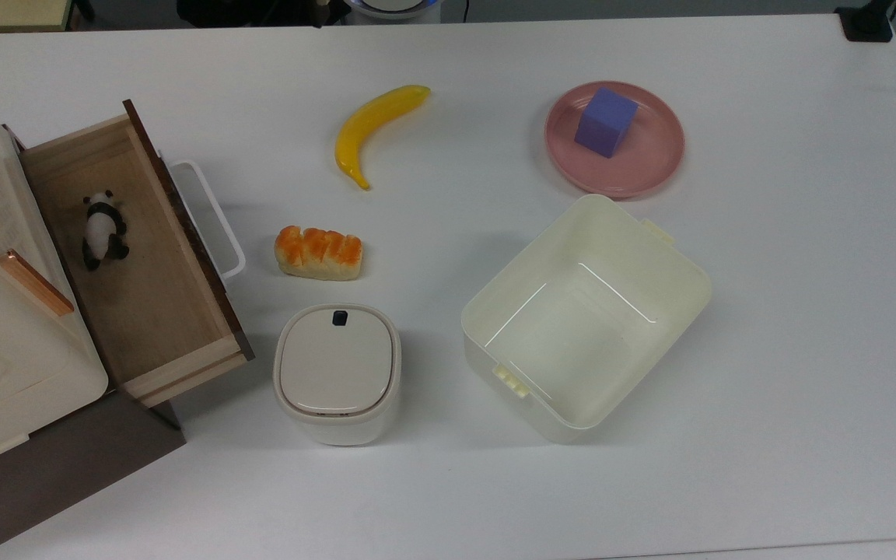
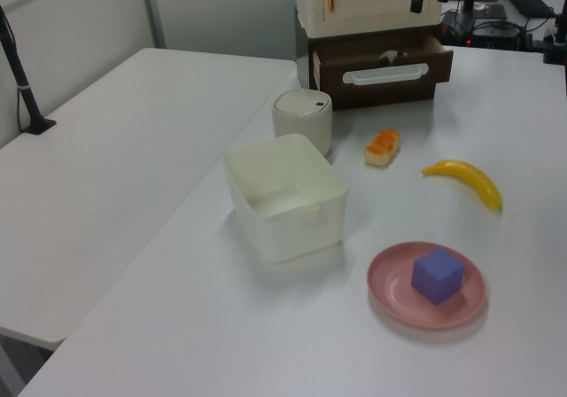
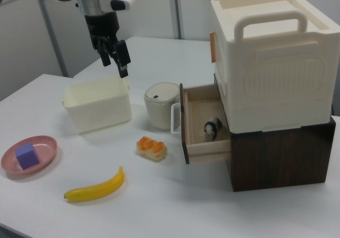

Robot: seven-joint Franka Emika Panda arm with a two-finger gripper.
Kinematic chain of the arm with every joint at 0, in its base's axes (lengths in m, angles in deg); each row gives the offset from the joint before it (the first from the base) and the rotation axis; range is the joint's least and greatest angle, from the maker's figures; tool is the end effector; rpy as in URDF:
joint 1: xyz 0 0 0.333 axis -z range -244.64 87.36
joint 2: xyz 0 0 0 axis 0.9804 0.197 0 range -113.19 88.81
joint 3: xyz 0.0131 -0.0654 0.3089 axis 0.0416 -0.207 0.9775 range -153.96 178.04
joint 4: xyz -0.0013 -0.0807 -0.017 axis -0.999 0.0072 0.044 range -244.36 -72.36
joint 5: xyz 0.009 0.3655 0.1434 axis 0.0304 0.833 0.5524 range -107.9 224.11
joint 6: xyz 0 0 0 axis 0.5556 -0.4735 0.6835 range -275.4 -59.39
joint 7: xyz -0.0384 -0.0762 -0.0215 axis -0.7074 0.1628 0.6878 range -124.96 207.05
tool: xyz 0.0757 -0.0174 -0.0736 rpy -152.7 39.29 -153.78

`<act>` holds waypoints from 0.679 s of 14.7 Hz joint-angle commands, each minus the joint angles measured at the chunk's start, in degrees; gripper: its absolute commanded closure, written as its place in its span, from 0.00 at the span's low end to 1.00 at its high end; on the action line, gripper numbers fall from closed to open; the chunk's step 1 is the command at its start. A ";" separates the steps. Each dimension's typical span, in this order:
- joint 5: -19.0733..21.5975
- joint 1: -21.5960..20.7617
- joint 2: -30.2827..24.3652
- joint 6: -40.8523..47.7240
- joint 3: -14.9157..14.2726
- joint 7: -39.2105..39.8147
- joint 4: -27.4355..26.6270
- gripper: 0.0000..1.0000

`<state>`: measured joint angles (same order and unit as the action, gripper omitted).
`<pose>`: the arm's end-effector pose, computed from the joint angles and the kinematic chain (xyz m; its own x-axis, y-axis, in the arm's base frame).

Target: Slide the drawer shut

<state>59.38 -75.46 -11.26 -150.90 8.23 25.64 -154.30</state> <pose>0.5572 -0.0655 0.6499 0.9230 -0.3808 0.0555 -0.3792 -0.9246 -0.0373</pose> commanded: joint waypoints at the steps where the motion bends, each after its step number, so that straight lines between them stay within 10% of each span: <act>1: -3.28 -1.24 -0.23 -0.64 -0.68 -1.83 -0.37 0.00; 10: -3.55 -1.24 -0.40 -0.29 -0.32 -2.00 -0.46 0.00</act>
<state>56.76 -75.68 -11.20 -151.22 8.28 24.58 -154.30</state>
